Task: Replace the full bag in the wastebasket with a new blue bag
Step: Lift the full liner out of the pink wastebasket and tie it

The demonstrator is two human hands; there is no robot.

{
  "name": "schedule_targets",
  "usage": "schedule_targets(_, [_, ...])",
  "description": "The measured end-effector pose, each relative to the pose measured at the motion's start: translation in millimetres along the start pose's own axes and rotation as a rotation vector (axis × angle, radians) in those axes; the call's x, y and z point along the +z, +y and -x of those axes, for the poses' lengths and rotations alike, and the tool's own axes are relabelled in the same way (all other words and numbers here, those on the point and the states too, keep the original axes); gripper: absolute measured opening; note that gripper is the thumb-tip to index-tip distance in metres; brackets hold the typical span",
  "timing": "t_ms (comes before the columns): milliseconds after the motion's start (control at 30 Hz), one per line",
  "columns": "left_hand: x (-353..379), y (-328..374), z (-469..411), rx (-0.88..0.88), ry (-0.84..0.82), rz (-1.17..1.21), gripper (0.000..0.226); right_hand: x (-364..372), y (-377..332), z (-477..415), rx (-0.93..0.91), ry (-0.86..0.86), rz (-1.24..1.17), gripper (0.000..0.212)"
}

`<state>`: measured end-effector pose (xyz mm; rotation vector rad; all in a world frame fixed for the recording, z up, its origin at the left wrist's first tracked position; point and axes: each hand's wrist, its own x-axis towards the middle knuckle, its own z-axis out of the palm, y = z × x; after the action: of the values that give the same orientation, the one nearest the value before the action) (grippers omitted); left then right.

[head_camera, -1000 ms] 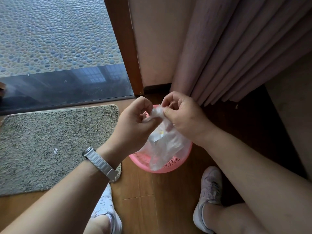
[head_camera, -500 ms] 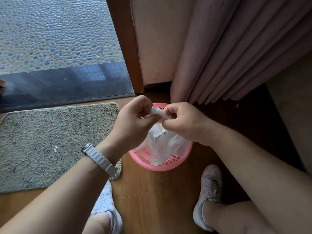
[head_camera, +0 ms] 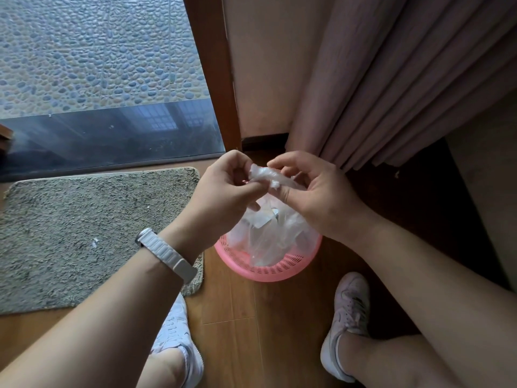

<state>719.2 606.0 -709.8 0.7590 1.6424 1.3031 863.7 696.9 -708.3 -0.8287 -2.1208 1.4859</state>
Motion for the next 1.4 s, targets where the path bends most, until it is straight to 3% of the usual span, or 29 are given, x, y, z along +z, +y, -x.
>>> schedule_targets(100, [-1,1,0,-0.025,-0.067,0.112,0.025,0,1,1,-0.214,0.034,0.145,0.026])
schedule_targets(200, [-4,2,1,-0.077,-0.148,0.340,0.017,-1,-1,-1,-0.269,0.087,0.151,0.018])
schedule_targets(267, [-3,3,1,-0.080,-0.151,0.441,0.007,-1,-2,-3,-0.227,0.120,0.087,0.015])
schedule_targets(467, [-3,-1,0,-0.011,-0.018,0.375,0.005,6,-9,-3,-0.075,0.131,-0.096,0.012])
schedule_targets(700, [-2,14,7,0.029,-0.098,0.785,0.013,10,-27,-10,0.269,0.234,-0.705,0.011])
schedule_targets(833, [-9,12,4,0.015,-0.007,0.747,0.018,10,-24,-15,0.287,0.235,-0.751,0.024])
schedule_targets(933, [-17,9,0,-0.015,0.095,0.756,0.022,1,-16,-23,0.342,0.342,-0.793,0.039])
schedule_targets(1000, [-21,10,0,-0.036,0.120,0.814,0.021,-5,-9,-26,0.377,0.363,-0.836,0.034])
schedule_targets(1167, [-26,8,3,-0.038,0.068,0.935,0.013,-5,-7,-22,0.399,0.202,-1.097,0.037])
schedule_targets(1267, [-29,3,0,-0.082,0.131,0.858,0.021,-6,-3,-25,0.456,0.232,-1.063,0.029])
schedule_targets(1400, [-40,-3,-5,-0.144,0.217,0.740,0.028,-14,10,-29,0.545,0.358,-0.948,0.034])
